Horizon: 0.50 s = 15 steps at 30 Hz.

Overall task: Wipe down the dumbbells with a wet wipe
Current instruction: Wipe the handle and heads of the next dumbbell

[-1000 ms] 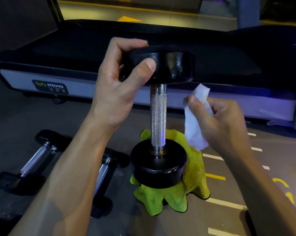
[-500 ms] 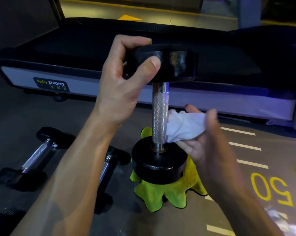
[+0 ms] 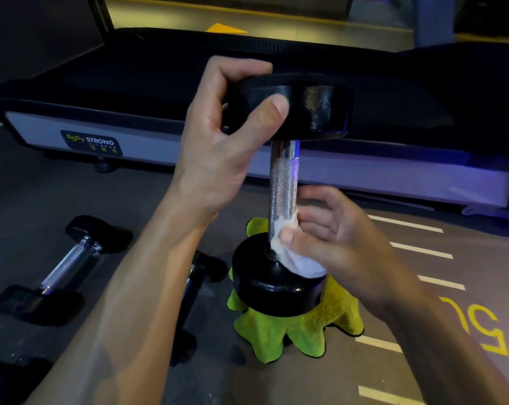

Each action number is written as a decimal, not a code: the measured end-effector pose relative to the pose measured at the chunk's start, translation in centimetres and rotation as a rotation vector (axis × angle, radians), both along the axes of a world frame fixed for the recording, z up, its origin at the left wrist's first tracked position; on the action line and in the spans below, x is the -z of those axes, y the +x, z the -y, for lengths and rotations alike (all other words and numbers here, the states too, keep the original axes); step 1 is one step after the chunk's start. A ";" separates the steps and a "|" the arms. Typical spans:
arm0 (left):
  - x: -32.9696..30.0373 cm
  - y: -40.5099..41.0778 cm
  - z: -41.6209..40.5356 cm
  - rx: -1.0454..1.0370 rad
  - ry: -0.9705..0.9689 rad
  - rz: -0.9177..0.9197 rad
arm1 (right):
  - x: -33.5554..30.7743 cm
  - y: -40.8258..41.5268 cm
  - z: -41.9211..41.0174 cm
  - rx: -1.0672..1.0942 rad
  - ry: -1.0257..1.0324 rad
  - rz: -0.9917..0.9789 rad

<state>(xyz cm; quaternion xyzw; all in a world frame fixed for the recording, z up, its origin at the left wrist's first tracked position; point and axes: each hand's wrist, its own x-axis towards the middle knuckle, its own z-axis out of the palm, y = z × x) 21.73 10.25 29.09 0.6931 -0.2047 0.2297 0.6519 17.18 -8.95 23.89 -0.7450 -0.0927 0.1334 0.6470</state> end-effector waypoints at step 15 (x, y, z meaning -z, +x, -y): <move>-0.2 0.0 0.3 0.014 -0.001 0.013 | 1.3 3.0 0.2 -0.370 -0.062 -0.053</move>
